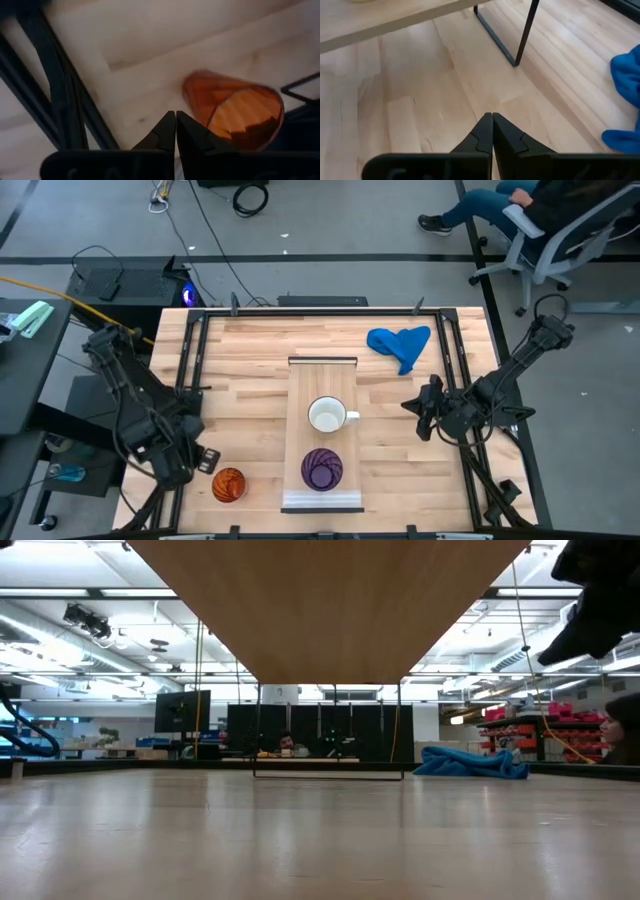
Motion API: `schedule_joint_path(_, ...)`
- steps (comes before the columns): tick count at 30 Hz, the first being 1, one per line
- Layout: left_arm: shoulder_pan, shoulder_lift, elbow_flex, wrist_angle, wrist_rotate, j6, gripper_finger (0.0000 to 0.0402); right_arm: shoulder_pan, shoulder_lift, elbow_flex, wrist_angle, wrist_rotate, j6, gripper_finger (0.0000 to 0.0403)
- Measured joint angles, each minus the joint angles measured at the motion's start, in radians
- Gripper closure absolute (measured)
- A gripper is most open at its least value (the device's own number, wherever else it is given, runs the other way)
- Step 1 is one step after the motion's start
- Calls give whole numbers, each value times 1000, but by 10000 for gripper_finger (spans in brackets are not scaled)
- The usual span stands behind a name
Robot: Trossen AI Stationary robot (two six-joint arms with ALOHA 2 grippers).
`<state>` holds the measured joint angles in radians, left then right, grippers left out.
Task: Stack small to large cups/mugs on shelf
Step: Put the orange cup on the shelf
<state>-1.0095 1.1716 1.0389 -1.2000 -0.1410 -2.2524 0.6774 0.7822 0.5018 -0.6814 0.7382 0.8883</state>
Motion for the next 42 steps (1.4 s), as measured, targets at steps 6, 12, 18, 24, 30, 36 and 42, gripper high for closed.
schedule_joint_path(6,23,37,0,211,-109,27,383,6,1,-3,2,14,3,389)
schedule_joint_path(12,58,97,0,279,-82,87,395,6,1,-3,4,32,2,391)
schedule_joint_path(18,60,107,26,274,-45,75,387,6,1,-3,4,32,3,389)
schedule_joint_path(24,71,134,202,160,-71,88,392,6,1,-3,8,32,3,390)
schedule_joint_path(30,79,301,496,-105,-51,86,387,6,1,-3,9,32,2,390)
schedule_joint_path(36,67,490,724,-359,103,51,392,6,1,-3,9,36,-24,389)
schedule_joint_path(42,66,569,721,-370,15,105,386,7,1,-3,9,36,-24,389)
